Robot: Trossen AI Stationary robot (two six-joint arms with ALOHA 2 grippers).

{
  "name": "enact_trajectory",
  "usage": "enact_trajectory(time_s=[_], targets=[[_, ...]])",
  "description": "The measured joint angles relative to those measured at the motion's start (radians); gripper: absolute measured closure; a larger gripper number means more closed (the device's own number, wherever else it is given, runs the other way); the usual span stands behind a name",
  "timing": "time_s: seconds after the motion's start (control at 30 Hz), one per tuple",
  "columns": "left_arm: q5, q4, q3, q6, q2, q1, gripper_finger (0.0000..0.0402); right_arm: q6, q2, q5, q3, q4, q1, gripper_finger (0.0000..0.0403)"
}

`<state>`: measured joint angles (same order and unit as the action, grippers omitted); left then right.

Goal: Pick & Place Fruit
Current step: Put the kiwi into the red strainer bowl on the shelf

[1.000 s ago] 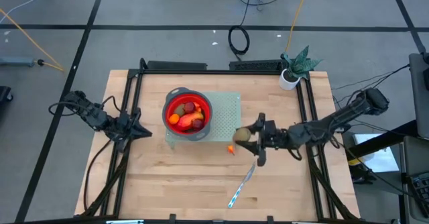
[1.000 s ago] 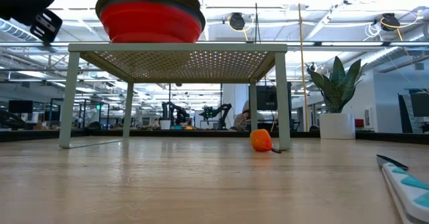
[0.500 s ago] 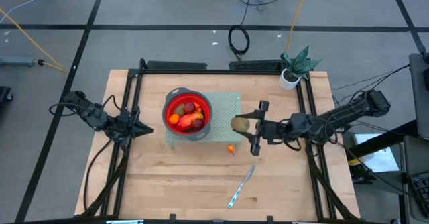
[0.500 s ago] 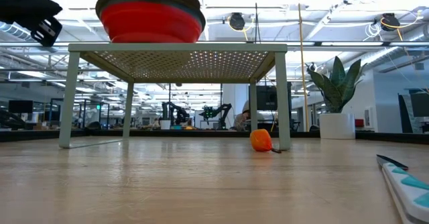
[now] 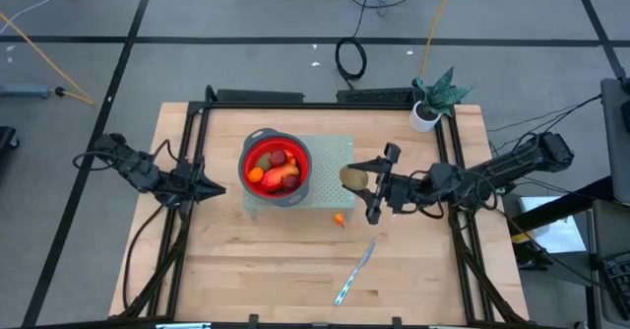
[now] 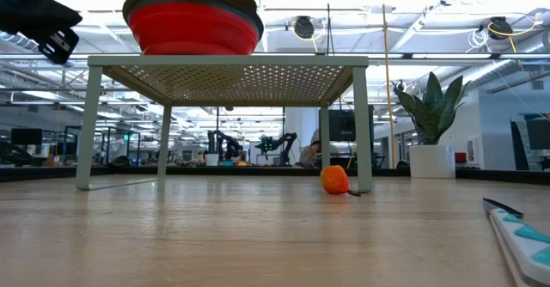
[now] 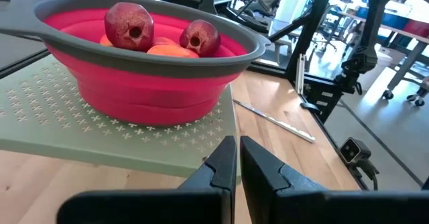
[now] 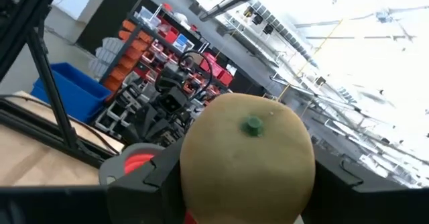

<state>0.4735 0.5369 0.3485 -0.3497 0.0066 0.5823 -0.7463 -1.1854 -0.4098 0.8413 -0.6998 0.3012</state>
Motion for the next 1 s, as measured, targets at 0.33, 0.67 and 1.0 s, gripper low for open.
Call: enact_trajectory(time_s=[0.33, 0.67, 1.0], targets=[[0.0, 0.022, 0.0, 0.0, 0.0, 0.0, 0.0382, 0.24, 0.0, -0.005, 0.086, 0.144, -0.061, 0.0204], [0.0, 0.022, 0.0, 0.007, 0.0, 0.0, 0.0382, 0.515, -0.108, 0.024, 0.325, 0.478, -0.168, 0.0204], [0.001, 0.045, 0.0, 0.006, 0.0, 0.0, 0.0382, 0.578, -0.285, 0.201, 0.488, 0.482, -0.265, 0.0204]])
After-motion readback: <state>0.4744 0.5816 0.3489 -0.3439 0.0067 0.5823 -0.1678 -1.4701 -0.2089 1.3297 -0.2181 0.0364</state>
